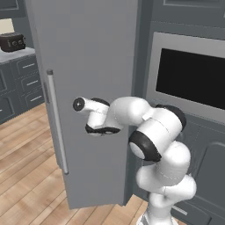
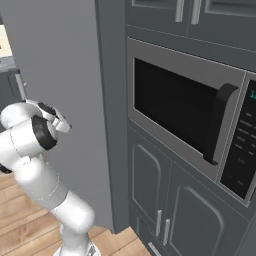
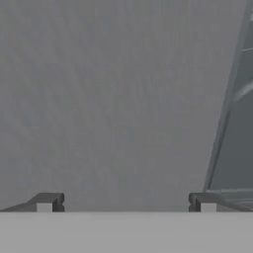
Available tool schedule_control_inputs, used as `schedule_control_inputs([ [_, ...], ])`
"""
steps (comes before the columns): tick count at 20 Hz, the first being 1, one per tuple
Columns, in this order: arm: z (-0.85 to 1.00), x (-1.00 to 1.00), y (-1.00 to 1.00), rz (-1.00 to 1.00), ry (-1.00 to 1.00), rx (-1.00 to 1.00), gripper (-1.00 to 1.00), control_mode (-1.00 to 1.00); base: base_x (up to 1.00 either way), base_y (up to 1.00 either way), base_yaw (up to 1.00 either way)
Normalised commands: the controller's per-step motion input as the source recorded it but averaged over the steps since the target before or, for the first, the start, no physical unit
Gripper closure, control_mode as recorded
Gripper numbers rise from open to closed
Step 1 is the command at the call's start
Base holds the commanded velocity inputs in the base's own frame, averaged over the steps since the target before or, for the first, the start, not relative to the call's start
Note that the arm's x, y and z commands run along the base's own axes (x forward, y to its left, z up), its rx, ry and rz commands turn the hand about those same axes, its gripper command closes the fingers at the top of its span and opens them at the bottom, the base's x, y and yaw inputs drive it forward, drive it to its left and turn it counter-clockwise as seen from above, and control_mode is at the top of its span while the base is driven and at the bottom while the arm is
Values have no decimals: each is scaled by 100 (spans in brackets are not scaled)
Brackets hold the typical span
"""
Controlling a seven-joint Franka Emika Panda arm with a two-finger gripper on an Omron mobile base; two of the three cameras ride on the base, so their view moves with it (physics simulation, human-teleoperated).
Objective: Place the garlic in the correct fridge rack based on whether it is a fruit or vegetable. Finally, close the fridge door.
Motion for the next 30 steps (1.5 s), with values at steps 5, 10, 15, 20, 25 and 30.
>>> schedule_control_inputs([
  [5,0,42,1,-33,0,0,-100,-100,0,0,0],
  [10,0,40,-3,-32,0,0,-100,-100,0,0,0],
  [15,0,10,-35,-27,-2,0,-100,-100,0,0,0],
  [20,-6,0,-61,-20,-11,0,-100,-100,0,0,0],
  [25,-15,0,-67,-15,-13,0,-100,-100,0,0,0],
  [30,-24,0,-70,-15,-14,0,-100,-100,0,0,0],
])
